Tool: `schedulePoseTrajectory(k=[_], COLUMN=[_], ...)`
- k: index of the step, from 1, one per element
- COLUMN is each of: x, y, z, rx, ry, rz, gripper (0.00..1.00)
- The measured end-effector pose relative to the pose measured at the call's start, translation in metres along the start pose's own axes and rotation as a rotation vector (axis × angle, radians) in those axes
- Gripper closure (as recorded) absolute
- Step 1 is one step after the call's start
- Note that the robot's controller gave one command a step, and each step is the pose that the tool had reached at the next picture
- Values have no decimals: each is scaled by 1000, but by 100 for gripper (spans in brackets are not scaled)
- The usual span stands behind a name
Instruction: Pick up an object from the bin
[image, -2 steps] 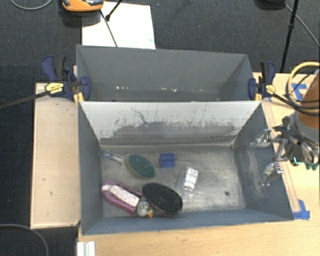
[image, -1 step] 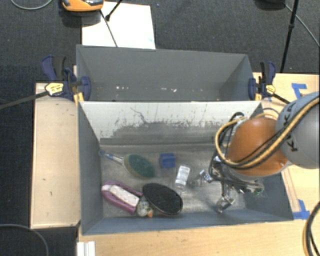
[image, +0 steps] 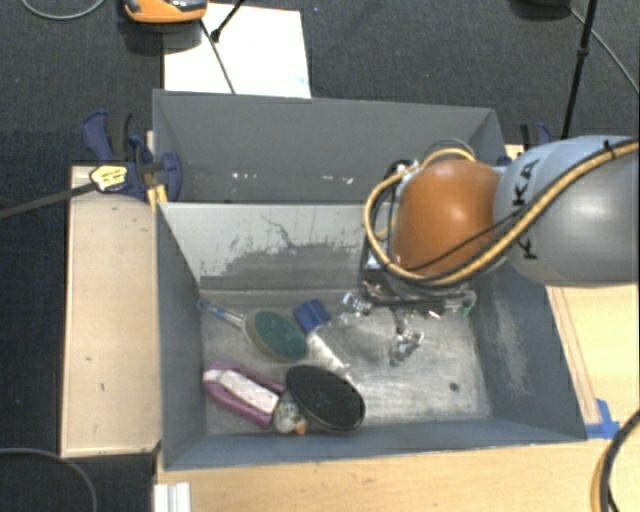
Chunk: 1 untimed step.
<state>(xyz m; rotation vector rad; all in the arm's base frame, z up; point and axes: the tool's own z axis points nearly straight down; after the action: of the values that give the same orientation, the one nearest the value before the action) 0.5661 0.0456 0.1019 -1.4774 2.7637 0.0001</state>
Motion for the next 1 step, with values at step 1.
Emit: schedulePoseTrajectory(k=[1], x=[36], y=[27], z=[-1], rx=[1], ry=[4], rz=[-226], gripper=[0])
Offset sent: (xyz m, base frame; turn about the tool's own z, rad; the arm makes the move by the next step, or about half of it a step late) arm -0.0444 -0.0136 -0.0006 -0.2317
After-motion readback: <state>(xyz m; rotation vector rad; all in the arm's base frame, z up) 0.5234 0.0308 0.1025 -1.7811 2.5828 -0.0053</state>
